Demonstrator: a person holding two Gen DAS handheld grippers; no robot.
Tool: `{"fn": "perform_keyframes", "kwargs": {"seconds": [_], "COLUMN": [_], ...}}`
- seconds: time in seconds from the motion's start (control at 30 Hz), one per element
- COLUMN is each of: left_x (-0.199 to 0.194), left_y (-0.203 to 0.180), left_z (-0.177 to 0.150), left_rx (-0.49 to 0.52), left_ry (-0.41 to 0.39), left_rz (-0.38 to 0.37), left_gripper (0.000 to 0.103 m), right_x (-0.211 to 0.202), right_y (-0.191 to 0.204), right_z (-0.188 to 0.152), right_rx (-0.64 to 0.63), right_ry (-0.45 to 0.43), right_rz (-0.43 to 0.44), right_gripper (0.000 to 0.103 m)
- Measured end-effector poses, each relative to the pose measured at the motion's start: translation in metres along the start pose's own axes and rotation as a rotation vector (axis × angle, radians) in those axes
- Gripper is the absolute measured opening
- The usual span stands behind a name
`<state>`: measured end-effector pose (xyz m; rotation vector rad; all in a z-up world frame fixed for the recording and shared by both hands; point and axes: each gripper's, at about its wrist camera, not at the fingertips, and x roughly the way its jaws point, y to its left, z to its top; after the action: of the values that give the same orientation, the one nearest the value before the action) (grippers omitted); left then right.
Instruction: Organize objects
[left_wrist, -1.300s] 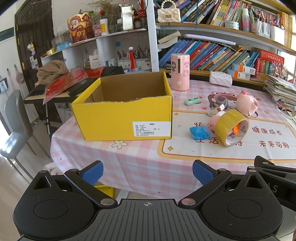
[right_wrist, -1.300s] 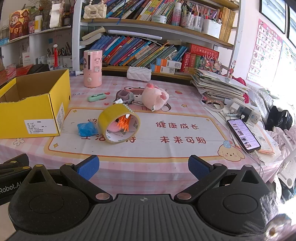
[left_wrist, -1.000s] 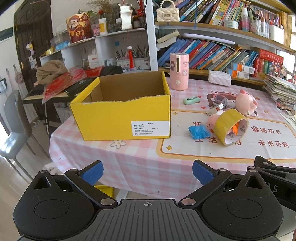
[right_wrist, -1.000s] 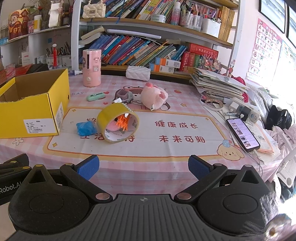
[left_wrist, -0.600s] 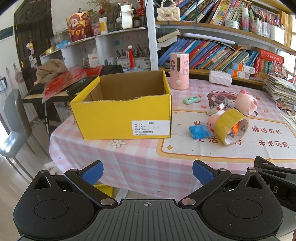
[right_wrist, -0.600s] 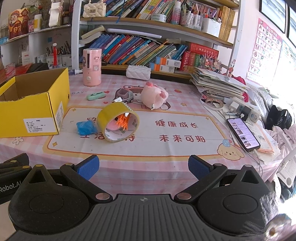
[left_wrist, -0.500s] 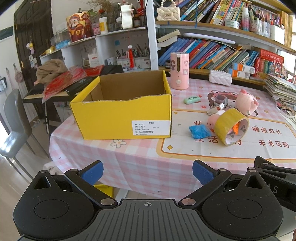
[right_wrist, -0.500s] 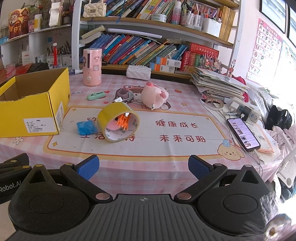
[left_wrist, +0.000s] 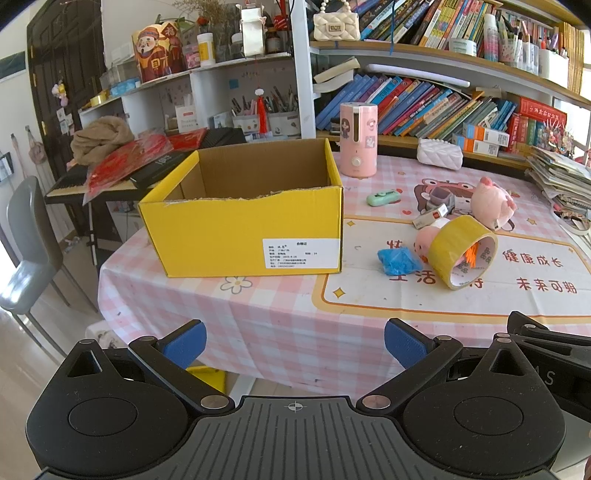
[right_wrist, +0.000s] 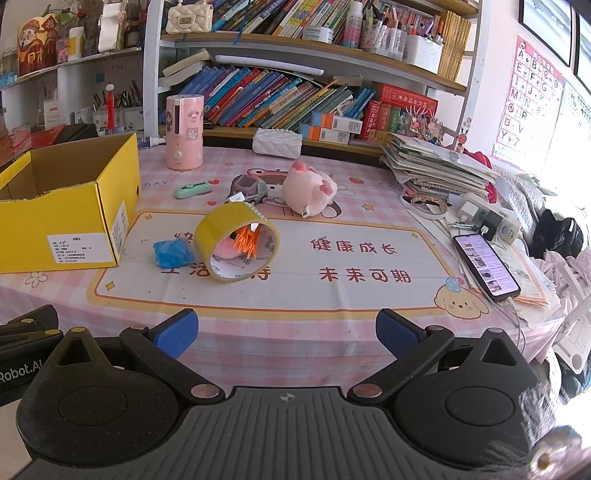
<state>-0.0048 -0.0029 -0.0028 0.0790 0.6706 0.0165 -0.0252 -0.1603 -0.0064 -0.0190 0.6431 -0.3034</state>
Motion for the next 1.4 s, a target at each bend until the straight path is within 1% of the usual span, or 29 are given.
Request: {"fn": "perform_keyframes", "kwargs": {"seconds": [1.4], "left_x": [0.0024], "left_y": [0.0007], "left_z": [0.0023], "left_rx": [0.002], "left_ry": [-0.001], "left_rz": [-0.005], "left_gripper": [0.103], "right_x": [0.0005], "right_y": [0.0027], "right_z": [0.0], "right_rx": [0.001], "right_ry": [-0.002], "right_rz": [-0.005], "right_gripper": [0.103]}}
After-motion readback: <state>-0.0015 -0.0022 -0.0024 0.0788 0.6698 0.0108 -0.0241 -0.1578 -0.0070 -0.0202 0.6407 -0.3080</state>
